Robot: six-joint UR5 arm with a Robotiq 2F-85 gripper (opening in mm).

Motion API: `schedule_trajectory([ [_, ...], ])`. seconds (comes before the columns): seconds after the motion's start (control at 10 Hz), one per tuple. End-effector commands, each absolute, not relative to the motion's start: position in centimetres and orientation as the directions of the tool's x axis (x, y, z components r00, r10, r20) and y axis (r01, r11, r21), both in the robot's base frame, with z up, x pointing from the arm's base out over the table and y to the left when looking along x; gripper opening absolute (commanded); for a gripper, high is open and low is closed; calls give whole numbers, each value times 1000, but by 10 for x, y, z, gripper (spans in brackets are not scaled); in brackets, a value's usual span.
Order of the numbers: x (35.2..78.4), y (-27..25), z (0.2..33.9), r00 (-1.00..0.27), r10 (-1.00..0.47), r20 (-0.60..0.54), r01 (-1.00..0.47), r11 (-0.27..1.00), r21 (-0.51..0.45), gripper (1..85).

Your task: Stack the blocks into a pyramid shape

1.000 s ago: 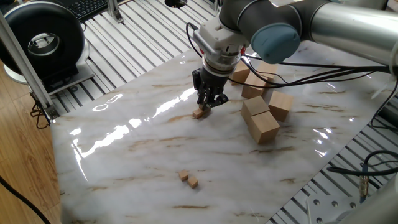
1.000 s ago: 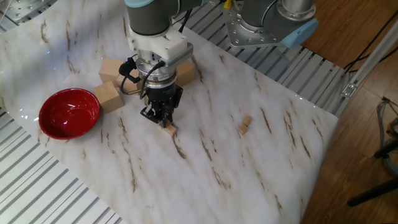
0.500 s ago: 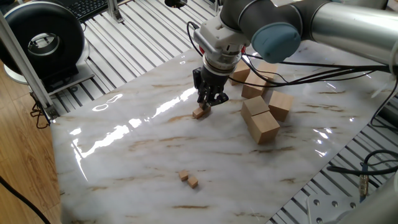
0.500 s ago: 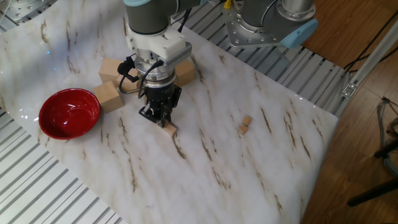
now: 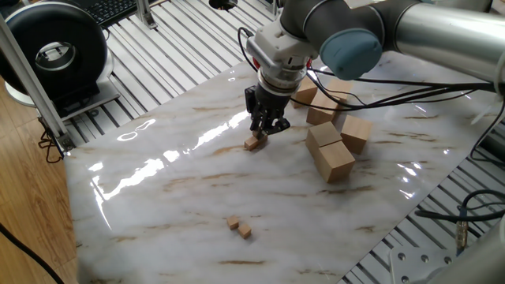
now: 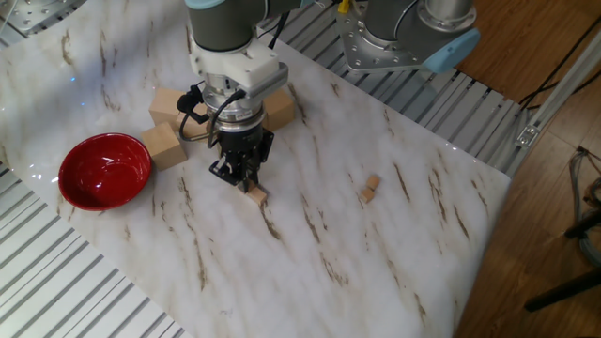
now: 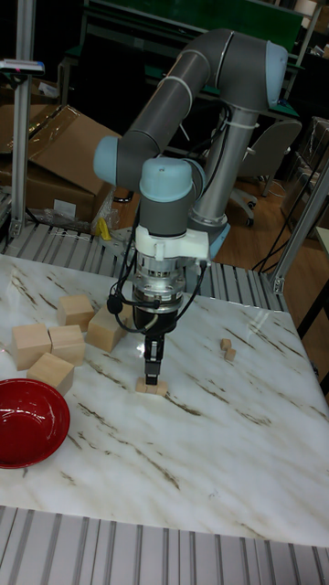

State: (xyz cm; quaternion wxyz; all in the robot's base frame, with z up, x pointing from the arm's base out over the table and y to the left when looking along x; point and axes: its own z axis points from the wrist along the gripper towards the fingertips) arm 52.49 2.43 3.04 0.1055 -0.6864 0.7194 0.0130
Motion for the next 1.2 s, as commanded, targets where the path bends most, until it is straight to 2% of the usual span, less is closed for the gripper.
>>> schedule_trajectory([
  [0.0,525,22,34,-45,-983,-180,-991,67,-119,223],
  [1.1,524,29,33,-43,-980,-193,-992,66,-111,257],
])
